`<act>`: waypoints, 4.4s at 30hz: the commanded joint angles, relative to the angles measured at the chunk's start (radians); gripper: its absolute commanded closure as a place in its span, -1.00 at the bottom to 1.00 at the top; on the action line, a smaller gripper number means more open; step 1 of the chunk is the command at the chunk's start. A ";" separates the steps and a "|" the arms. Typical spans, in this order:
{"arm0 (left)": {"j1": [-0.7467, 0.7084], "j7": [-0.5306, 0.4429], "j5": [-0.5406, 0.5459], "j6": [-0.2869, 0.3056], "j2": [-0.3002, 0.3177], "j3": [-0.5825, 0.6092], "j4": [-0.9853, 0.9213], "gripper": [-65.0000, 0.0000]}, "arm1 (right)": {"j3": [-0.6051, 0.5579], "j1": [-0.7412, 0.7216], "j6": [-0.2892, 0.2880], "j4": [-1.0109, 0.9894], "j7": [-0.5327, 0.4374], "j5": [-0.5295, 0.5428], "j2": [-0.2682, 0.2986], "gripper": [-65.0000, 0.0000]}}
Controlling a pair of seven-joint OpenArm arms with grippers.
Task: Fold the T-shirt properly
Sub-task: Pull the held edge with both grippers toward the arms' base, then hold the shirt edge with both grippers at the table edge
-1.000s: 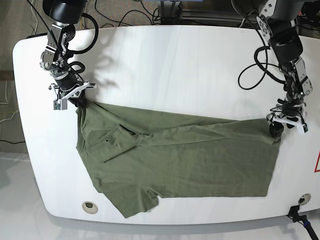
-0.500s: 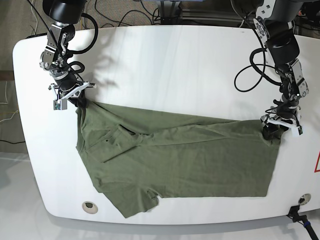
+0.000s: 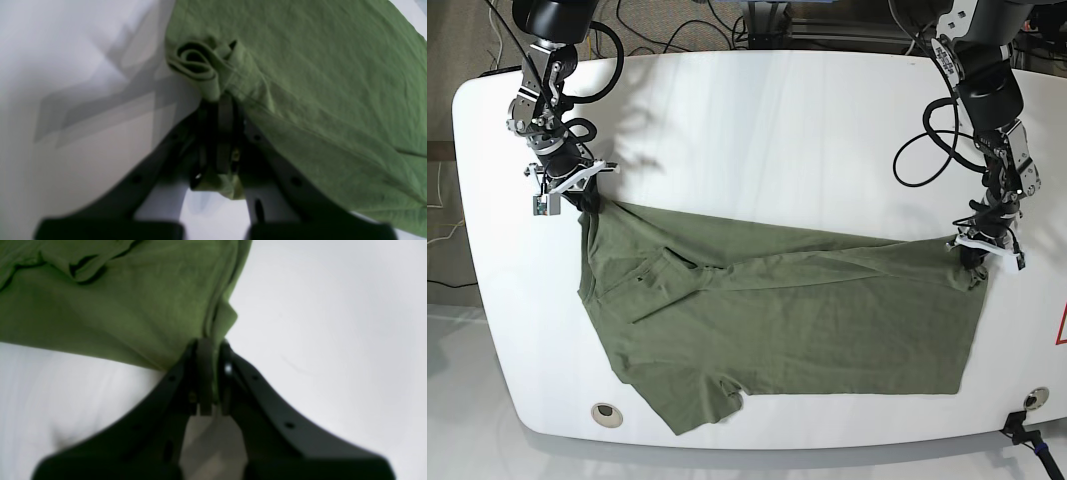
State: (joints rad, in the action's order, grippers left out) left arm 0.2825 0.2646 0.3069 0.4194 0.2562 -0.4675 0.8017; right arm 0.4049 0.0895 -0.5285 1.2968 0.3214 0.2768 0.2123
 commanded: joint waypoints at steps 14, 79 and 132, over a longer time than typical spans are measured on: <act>-0.260 0.012 0.004 0.003 0.015 0.000 0.272 1.00 | 0.002 0.125 -0.005 0.140 0.014 0.002 0.008 1.00; -0.888 0.255 0.005 0.143 -0.038 -0.210 1.069 -0.74 | 0.090 0.562 -0.005 0.412 0.014 0.000 0.009 1.00; -0.972 0.275 0.007 0.181 -0.116 -0.096 0.999 -0.39 | 0.087 0.547 -0.005 0.409 0.014 0.002 0.008 1.00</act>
State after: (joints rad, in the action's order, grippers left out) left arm -0.6819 0.5568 0.3023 0.5995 0.1310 -0.5617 1.7832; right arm 0.4854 0.6296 -0.5323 1.6936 0.3443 0.2691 0.2104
